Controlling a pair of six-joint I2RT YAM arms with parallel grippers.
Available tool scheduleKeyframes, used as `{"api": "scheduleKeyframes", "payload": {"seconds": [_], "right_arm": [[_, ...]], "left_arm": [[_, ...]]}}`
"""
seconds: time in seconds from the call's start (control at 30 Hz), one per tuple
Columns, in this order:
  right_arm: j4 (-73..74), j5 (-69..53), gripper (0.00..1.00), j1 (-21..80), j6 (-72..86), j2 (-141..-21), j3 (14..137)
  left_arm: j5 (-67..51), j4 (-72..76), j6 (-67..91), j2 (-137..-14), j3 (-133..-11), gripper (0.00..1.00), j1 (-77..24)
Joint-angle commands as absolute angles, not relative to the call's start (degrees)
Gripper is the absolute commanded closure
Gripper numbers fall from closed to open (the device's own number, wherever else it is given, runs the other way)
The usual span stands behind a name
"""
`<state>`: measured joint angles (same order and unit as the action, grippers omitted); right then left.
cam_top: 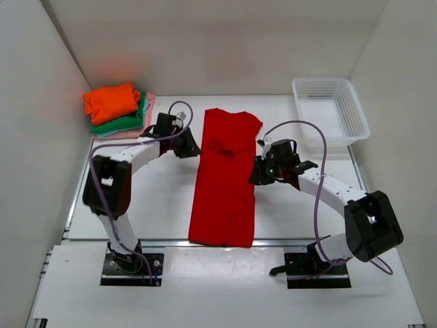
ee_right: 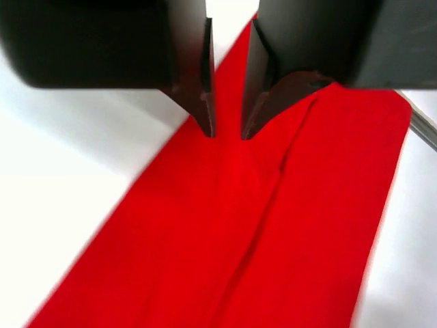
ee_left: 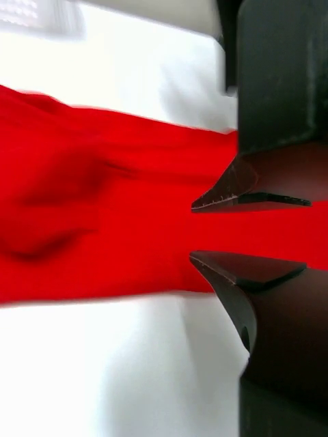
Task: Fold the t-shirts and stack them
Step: Rotate the tshirt 90 degrees, then grab the bottom of the folded rectangular tshirt with both arms
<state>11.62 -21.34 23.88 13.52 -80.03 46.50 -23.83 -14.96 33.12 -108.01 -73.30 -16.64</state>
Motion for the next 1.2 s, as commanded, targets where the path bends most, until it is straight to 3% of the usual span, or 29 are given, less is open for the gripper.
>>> {"api": "scheduleKeyframes", "payload": {"seconds": [0.0,0.07,0.13,0.47,0.7,1.07,1.17], "right_arm": [[15.5,-16.9,0.8,26.6,19.3,-76.9,43.4],[16.8,-14.8,0.79,29.3,23.7,-73.9,40.3],[19.2,-13.5,0.76,33.5,26.8,-72.2,38.3],[25.8,-9.5,0.54,45.3,44.1,-56.5,27.9],[26.8,-11.2,0.51,48.2,48.5,-52.8,25.0],[18.4,-13.7,0.46,54.8,53.3,-57.8,19.7],[13.2,-14.8,0.5,54.2,51.8,-61.4,18.3]], "left_arm": [[-19.8,-22.4,27.8,-95.2,-63.2,0.6,-19.1],[-16.7,-25.2,27.5,-89.5,-55.0,0.58,-22.1],[-14.1,-26.9,28.6,-81.8,-49.7,0.5,-25.2],[-15.0,-31.9,34.0,-58.5,-31.1,0.45,-29.2],[-16.7,-29.3,39.0,-58.9,-27.2,0.44,-36.8],[-15.0,-28.7,39.5,-64.9,-27.3,0.45,-42.3],[-14.9,-26.8,39.7,-67.9,-26.2,0.44,-43.4]]}}
